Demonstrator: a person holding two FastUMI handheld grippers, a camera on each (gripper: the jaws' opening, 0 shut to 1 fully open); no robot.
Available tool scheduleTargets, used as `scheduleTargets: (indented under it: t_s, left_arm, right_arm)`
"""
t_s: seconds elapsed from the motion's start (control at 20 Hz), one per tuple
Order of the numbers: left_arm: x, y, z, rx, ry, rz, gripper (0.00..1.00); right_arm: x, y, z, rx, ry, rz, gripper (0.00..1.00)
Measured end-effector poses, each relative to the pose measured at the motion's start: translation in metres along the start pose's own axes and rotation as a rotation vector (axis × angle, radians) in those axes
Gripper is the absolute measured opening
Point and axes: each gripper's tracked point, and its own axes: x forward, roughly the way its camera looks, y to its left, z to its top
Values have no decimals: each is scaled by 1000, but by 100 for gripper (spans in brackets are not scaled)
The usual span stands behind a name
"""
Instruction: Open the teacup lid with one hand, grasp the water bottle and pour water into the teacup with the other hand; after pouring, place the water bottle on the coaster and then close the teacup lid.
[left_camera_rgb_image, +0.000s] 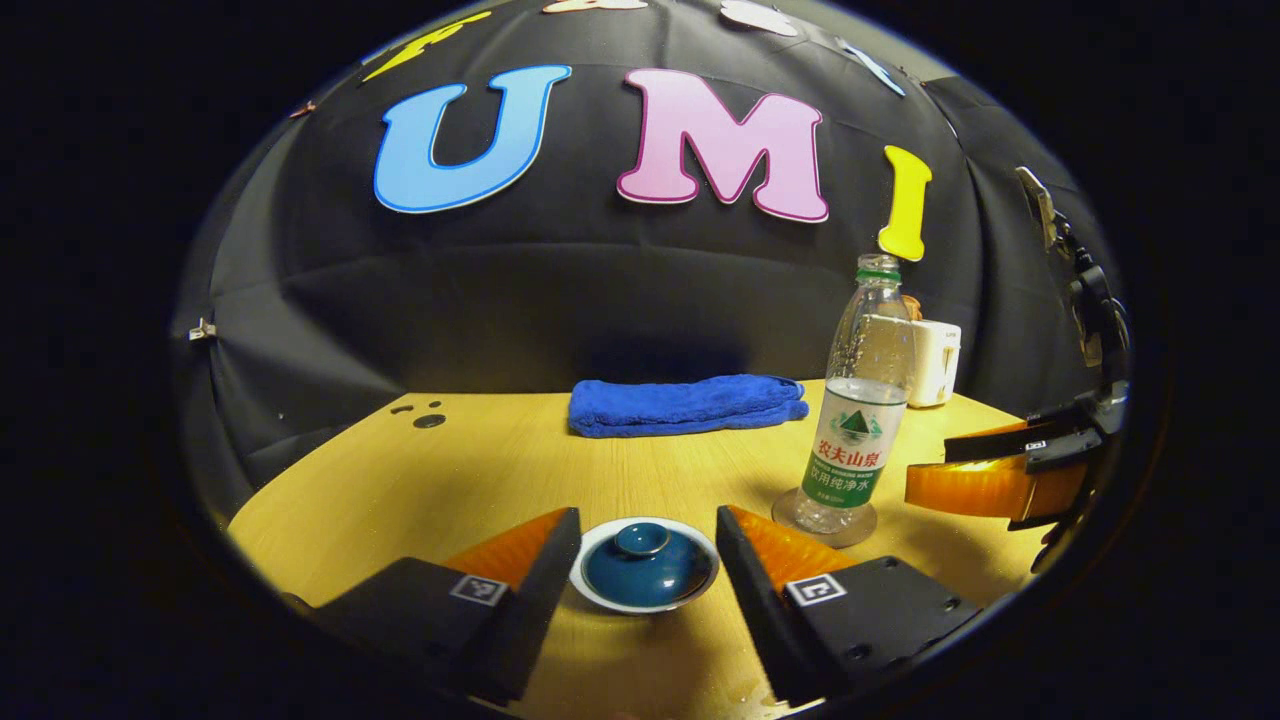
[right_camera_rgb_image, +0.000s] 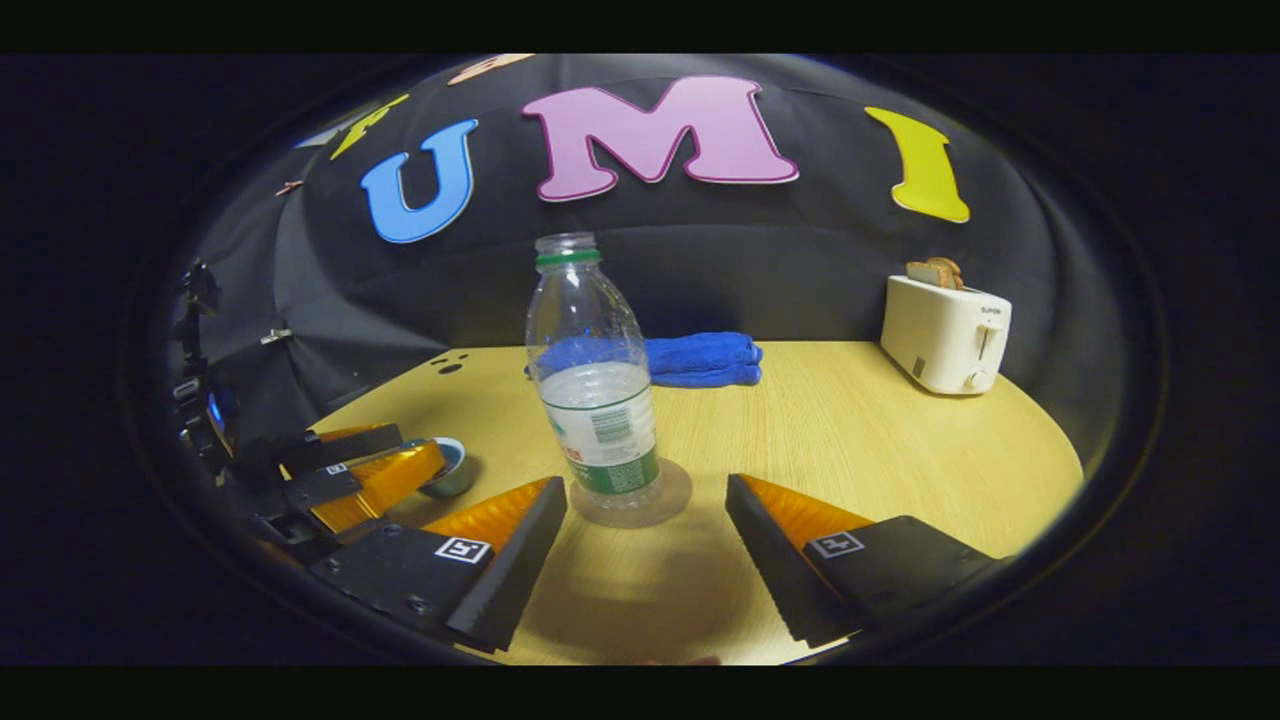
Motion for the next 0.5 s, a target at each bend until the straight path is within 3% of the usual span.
scheduleTargets:
  t_s: [0.05,0.1,0.15,0.2,0.5]
  left_arm:
    - [-6,2,9,-3,-13,9,96]
    - [-13,2,19,-11,-27,12,98]
    - [-20,3,31,-18,-38,17,99]
    - [-29,5,41,-20,-37,25,98]
    - [-83,6,121,-10,-18,49,98]
  right_arm:
    - [-6,2,6,-4,-8,3,99]
    - [-12,4,14,-10,-18,2,99]
    - [-20,4,25,-17,-34,-3,92]
    - [-27,4,37,-19,-53,-8,99]
    - [-92,14,130,-18,-176,-2,99]
